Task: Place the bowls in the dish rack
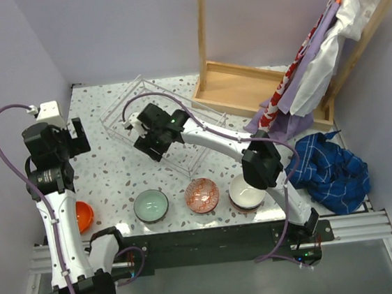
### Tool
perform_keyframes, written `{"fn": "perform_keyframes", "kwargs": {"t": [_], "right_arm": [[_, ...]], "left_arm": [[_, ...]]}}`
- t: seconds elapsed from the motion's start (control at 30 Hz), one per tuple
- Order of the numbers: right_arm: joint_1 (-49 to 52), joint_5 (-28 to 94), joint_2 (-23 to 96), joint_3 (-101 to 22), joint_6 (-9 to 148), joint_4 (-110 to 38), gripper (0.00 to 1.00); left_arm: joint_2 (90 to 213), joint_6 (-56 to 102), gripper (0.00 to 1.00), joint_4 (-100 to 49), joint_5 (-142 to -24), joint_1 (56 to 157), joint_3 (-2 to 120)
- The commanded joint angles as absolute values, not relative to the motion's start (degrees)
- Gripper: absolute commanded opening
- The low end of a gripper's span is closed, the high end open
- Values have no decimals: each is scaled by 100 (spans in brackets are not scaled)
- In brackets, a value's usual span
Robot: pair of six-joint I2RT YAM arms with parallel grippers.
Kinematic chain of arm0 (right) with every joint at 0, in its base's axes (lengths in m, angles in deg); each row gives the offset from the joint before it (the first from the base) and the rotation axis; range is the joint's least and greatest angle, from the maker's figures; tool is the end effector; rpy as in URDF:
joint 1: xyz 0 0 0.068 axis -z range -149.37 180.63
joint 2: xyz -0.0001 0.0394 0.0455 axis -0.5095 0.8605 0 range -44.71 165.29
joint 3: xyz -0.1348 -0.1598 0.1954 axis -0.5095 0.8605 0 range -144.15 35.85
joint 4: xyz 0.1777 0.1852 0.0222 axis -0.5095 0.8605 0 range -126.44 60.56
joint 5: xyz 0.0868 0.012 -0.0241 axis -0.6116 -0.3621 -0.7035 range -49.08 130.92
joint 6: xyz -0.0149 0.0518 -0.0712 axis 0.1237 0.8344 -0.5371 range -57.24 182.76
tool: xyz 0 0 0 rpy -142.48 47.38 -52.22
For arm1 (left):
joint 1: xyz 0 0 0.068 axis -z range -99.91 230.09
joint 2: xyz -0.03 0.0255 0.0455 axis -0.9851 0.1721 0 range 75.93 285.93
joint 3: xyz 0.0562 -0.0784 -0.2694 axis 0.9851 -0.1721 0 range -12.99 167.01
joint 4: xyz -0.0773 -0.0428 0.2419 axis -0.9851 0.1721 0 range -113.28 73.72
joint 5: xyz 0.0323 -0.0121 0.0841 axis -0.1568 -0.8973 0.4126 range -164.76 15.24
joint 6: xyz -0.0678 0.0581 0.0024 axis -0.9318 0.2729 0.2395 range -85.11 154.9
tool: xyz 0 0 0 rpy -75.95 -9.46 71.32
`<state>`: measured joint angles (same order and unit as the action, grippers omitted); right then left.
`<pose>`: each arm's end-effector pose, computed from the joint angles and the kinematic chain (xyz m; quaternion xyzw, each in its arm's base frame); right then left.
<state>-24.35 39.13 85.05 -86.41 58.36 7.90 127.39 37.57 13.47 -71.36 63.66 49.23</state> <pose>0.3073 0.4430 0.2344 -0.4724 0.8184 0.1529 0.2893 0.2003 0.0639 0.3674 -0.1171 0.8397 0.1127 0.5182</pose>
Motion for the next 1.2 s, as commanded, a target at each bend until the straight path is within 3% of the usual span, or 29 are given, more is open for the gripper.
{"fn": "perform_keyframes", "kwargs": {"t": [0.0,0.07,0.1,0.2,0.4,0.67,1.17], "right_arm": [[-2456,3758,8519,-8896,5547,812,58],[-2456,3749,8511,-8861,5485,847,51],[-2465,3766,8511,-8826,5424,865,43],[-2474,3828,8406,-8677,5310,856,36],[-2465,3652,7940,-8080,4660,883,0],[-2448,3432,6982,-6893,3377,1033,0],[-2228,4021,5883,-5169,3085,716,0]], "left_arm": [[12673,3823,100,1355,-7177,6304,4977],[12673,3824,100,1354,-7194,6304,4968],[12673,3823,100,1354,-7203,6304,4959],[12647,3858,100,1363,-7256,6304,4959],[12647,3937,100,1285,-7423,6304,4898],[12612,4113,99,1021,-7721,6304,4731],[12576,4096,99,573,-8239,6304,4186]]}}
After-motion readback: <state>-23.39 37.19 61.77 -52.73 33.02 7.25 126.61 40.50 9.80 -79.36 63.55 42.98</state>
